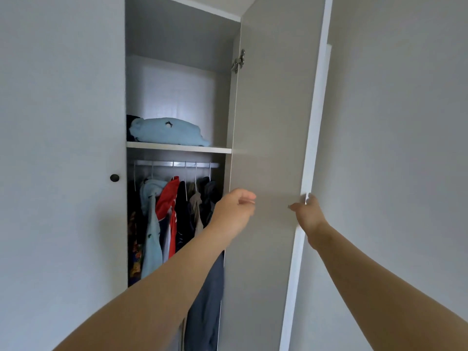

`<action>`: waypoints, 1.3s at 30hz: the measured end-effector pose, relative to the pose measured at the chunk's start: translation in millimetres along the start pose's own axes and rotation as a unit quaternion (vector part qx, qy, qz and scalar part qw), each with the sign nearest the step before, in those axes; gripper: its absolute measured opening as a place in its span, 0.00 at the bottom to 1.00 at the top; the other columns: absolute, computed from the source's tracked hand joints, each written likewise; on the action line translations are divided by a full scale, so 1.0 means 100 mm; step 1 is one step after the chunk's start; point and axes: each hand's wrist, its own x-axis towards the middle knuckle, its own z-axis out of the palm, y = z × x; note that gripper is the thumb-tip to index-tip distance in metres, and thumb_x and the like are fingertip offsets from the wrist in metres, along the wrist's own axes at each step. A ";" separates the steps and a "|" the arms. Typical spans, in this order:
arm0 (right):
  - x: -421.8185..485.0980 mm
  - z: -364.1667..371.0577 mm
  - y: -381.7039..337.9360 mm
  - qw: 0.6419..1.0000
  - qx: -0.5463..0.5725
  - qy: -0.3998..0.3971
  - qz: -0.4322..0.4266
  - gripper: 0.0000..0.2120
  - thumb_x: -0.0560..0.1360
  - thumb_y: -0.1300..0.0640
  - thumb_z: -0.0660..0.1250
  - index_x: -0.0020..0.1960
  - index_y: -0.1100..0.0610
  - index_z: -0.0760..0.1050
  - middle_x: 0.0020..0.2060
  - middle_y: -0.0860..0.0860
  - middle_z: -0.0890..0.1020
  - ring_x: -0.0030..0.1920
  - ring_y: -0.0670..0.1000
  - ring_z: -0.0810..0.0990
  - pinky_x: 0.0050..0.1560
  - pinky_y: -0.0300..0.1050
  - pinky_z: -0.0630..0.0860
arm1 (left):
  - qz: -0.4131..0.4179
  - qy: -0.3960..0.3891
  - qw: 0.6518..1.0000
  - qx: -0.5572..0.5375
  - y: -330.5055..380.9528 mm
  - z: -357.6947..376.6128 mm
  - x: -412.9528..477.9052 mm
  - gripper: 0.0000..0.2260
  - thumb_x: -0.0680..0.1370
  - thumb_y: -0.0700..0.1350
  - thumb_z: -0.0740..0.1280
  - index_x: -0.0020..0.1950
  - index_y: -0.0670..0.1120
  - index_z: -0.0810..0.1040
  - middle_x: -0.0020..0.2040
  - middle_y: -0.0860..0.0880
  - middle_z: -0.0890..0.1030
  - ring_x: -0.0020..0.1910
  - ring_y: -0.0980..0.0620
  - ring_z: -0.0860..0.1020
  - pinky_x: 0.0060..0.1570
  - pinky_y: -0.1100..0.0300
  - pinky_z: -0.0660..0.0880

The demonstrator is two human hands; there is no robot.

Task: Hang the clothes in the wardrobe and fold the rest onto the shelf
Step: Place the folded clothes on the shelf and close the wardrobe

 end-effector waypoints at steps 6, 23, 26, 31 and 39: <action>0.07 0.12 0.02 0.998 0.029 0.047 -0.031 0.09 0.76 0.62 0.53 0.38 0.53 0.63 0.30 0.49 0.67 0.31 0.50 0.64 0.32 0.42 0.61 | -0.031 0.025 0.999 -0.021 0.00 -0.15 0.15 0.09 0.76 0.39 0.62 0.48 0.52 0.77 0.45 0.50 0.80 0.50 0.50 0.80 0.57 0.53 0.74; -0.02 1.71 -0.46 0.989 0.034 0.018 -0.140 0.10 0.78 0.63 0.53 0.52 0.51 0.68 0.32 0.48 0.71 0.29 0.46 0.69 0.21 0.36 0.66 | 0.054 0.136 0.985 0.093 -0.52 -1.53 0.61 0.10 0.77 0.41 0.62 0.46 0.57 0.76 0.45 0.55 0.80 0.45 0.53 0.80 0.47 0.57 0.77; -0.05 2.08 -0.50 0.986 0.022 0.010 -0.163 0.09 0.77 0.63 0.56 0.51 0.49 0.67 0.31 0.47 0.71 0.28 0.45 0.70 0.27 0.38 0.68 | 0.057 0.129 0.986 0.089 -0.65 -1.87 0.79 0.12 0.76 0.39 0.62 0.42 0.57 0.75 0.44 0.55 0.79 0.47 0.52 0.79 0.53 0.55 0.77; -0.11 2.88 -0.38 0.986 -0.006 -0.091 -0.141 0.08 0.78 0.57 0.57 0.40 0.55 0.67 0.34 0.50 0.74 0.34 0.48 0.72 0.36 0.40 0.70 | 0.092 0.154 0.972 0.155 -0.96 -2.49 1.09 0.11 0.76 0.37 0.61 0.48 0.54 0.75 0.43 0.60 0.75 0.42 0.64 0.73 0.41 0.74 0.66; 0.11 3.85 -0.44 0.983 -0.016 -0.144 -0.116 0.06 0.76 0.63 0.56 0.42 0.56 0.68 0.35 0.51 0.76 0.34 0.48 0.73 0.37 0.39 0.71 | 0.144 0.242 0.904 0.320 -1.45 -3.27 1.37 0.21 0.76 0.45 0.66 0.68 0.47 0.69 0.67 0.49 0.71 0.67 0.48 0.67 0.64 0.55 0.64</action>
